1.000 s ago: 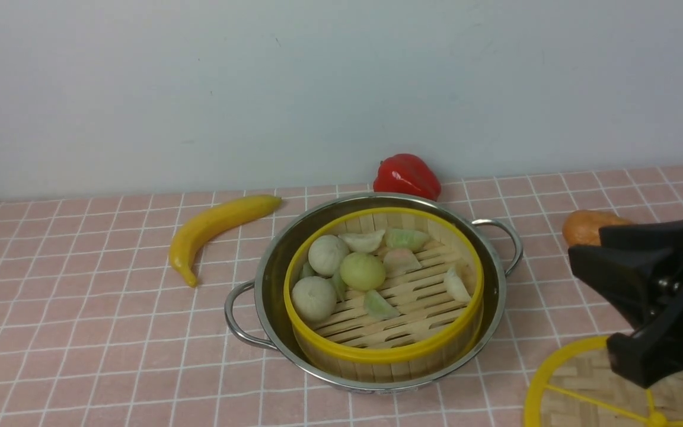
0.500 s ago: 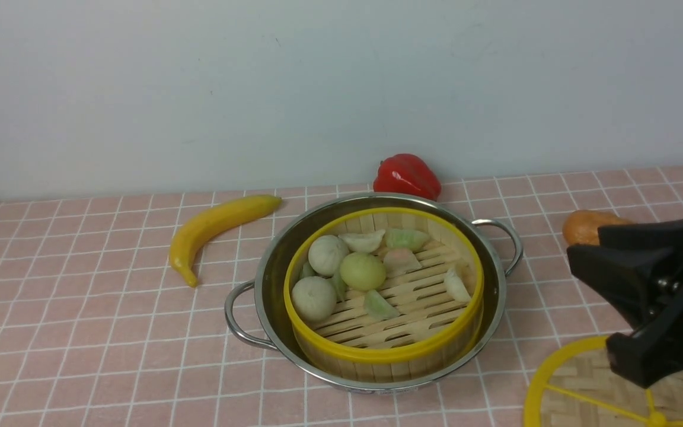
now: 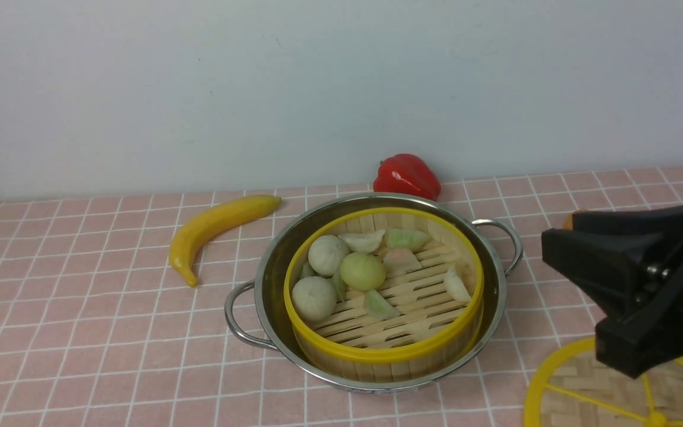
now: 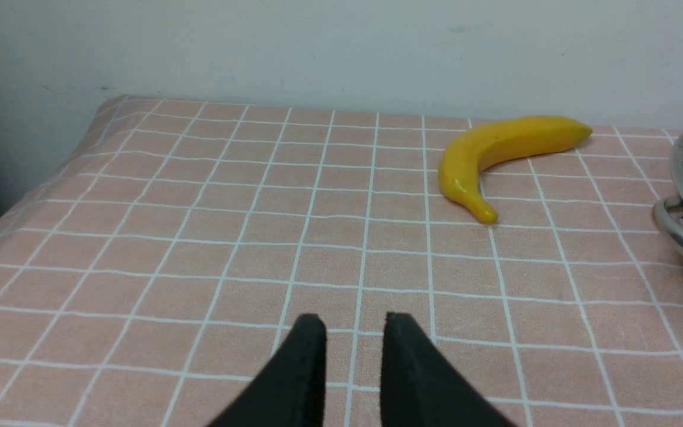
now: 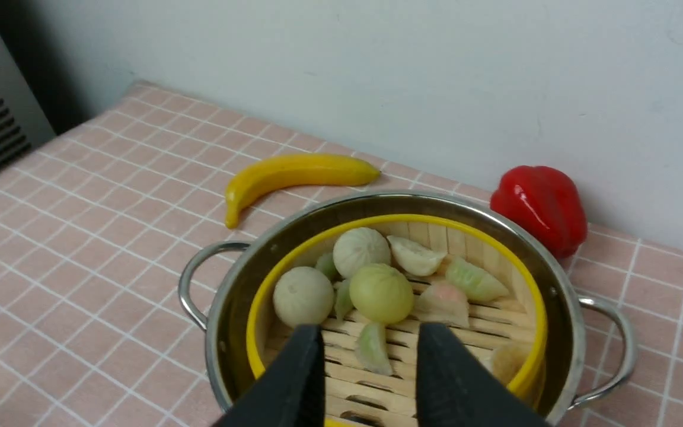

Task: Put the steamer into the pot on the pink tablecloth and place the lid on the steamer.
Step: 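Move the gripper down to the bamboo steamer lid and grasp its center knob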

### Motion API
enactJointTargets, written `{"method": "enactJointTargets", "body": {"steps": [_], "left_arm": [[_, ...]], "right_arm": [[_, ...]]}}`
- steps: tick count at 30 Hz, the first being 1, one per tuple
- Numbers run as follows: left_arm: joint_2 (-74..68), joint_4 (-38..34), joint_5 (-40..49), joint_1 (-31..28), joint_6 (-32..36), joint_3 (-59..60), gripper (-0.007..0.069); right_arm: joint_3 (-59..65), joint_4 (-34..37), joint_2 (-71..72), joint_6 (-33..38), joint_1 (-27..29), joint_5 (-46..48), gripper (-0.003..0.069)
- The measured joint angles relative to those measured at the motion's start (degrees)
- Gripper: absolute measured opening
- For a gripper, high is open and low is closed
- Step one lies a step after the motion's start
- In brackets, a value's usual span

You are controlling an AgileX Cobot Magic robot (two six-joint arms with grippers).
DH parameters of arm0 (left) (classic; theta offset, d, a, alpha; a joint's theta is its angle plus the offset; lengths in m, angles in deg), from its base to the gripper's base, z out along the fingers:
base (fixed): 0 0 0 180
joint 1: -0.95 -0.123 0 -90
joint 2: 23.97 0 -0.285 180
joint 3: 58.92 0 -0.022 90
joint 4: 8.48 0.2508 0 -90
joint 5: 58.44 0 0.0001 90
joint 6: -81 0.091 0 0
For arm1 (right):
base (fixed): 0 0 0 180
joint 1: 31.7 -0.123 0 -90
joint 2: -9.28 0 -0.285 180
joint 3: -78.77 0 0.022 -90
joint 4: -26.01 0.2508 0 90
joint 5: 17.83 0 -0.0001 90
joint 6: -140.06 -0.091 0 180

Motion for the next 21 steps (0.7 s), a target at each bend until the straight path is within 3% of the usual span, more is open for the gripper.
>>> {"method": "enactJointTargets", "body": {"steps": [2,6,10,12,18,21], "left_arm": [[0.0,0.0,0.0,0.0,0.0,0.0,0.0143],[0.0,0.0,0.0,0.0,0.0,0.0,0.0149],[0.0,0.0,0.0,0.0,0.0,0.0,0.0159],[0.0,0.0,0.0,0.0,0.0,0.0,0.016],[0.0,0.0,0.0,0.0,0.0,0.0,0.0171],[0.0,0.0,0.0,0.0,0.0,0.0,0.018]], "right_arm": [[0.0,0.3,0.0,0.7,0.0,1.1,0.024],[0.0,1.4,0.0,4.9,0.0,14.0,0.024],[0.0,2.9,0.1,9.9,0.0,33.3,0.024],[0.0,3.4,0.1,11.5,0.0,37.5,0.024],[0.0,6.1,0.1,13.8,0.0,43.9,0.024],[0.0,6.5,-0.3,13.7,0.0,41.9,0.024]]}}
